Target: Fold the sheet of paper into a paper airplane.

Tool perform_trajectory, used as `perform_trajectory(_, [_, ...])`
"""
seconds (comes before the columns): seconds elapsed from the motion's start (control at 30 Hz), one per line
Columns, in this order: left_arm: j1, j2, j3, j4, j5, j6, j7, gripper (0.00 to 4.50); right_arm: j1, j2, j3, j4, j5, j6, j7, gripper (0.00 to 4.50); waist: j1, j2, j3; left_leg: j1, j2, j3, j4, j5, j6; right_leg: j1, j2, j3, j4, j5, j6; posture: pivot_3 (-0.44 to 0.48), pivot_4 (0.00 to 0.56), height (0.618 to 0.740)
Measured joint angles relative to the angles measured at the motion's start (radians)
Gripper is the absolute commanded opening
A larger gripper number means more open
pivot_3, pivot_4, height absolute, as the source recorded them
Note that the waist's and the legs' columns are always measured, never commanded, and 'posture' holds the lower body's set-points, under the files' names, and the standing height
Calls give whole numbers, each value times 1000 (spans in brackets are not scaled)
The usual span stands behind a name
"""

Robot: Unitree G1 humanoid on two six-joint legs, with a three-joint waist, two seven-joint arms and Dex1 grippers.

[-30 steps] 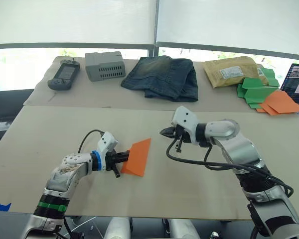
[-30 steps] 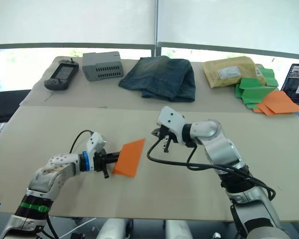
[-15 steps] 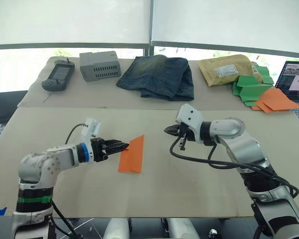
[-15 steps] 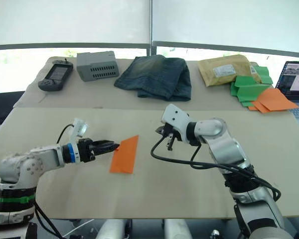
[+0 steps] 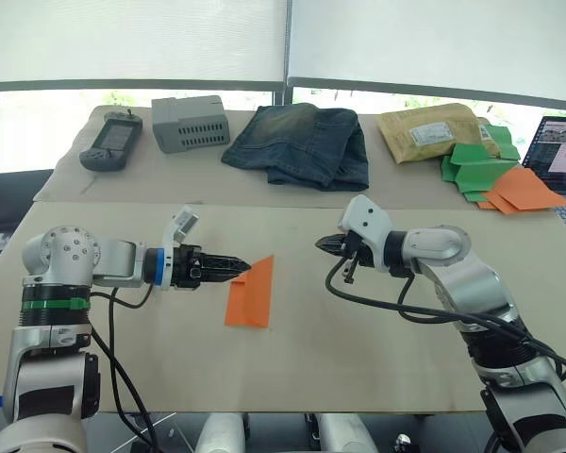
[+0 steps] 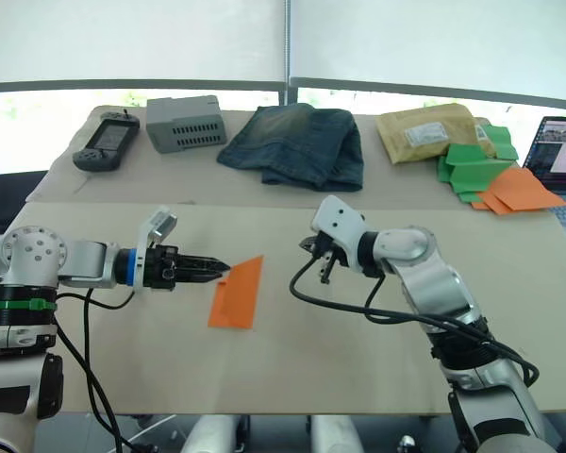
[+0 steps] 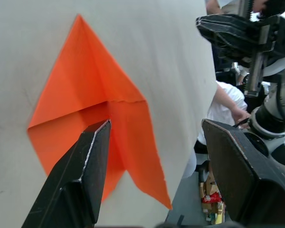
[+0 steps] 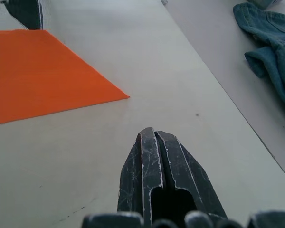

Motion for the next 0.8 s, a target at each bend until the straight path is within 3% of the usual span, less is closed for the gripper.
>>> perform_trajectory(0.23, [-81, -71, -76, 101, 6, 0, 60, 3239, 0, -1, -2, -11, 2, 0, -5, 0, 7, 0, 0, 0, 0, 0, 0, 0, 0, 0, 0, 0, 0, 0, 0, 0, 150, 728])
perform_trajectory(0.57, [-139, -156, -76, 242, -5, 0, 166, 33, 0, -14, -11, -16, 2, 19, -22, 0, 15, 0, 0, 0, -1, 0, 0, 0, 0, 0, 0, 0, 1, 0, 0, 0, 150, 728])
perform_trajectory(0.67, [-142, -178, -68, 290, -98, 0, 259, 33, 0, -24, -12, -16, 2, 20, -26, 0, 16, 0, 0, 0, 0, 0, 0, 0, 0, 0, 0, 0, 1, 1, -1, 0, 150, 728])
perform_trajectory(0.8, [-155, -247, 81, 371, -153, 1, 479, 33, 0, -34, -18, -19, 2, 24, -28, 0, 20, 0, 0, 0, -1, 0, 1, 0, 0, 0, -1, 0, 1, 2, -2, 0, 150, 728])
